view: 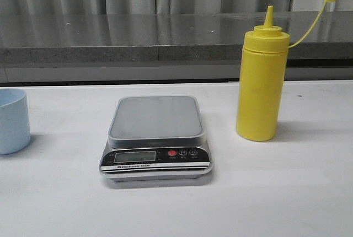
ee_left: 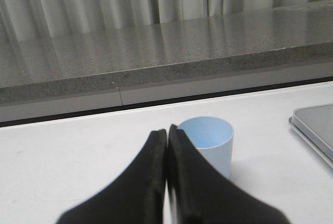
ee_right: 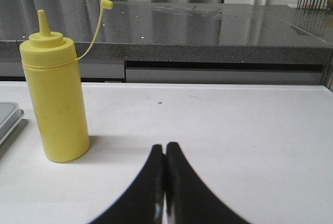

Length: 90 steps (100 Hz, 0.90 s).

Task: Pour seasoning into cup on scale with both arms

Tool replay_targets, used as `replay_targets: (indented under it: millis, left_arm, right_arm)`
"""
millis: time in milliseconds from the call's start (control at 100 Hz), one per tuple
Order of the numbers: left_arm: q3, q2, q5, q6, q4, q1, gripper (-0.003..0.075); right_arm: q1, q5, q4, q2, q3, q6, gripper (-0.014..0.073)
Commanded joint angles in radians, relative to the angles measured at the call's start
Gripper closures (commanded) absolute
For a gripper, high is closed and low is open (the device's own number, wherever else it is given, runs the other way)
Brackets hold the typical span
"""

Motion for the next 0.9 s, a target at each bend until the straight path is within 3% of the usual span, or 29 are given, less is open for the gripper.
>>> replay_targets:
  millis: [0,310,530,890]
  left_arm:
    - [0.041,-0.029,-0.081,-0.007,-0.001,0.004,0.074]
    - [0.029,-0.029,-0.081,-0.007,-0.001,0.004,0.074]
    - [-0.079,0.011,-0.007,-0.007,-0.069,0.004,0.074]
    - [-0.42,0.411,0.186,-0.007,-0.081,0.004,0.074]
  right_arm:
    - [-0.007,-0.077,-0.008,-0.02,-0.021,-0.004,0.0662]
    - [-0.007,-0.077,-0.008,-0.02,-0.021,-0.004,0.0662]
    - [-0.007,-0.077,-0.008,-0.02,-0.021,-0.004,0.0662]
    - [-0.007,-0.077,-0.008,-0.02,-0.021,-0.004,0.0662]
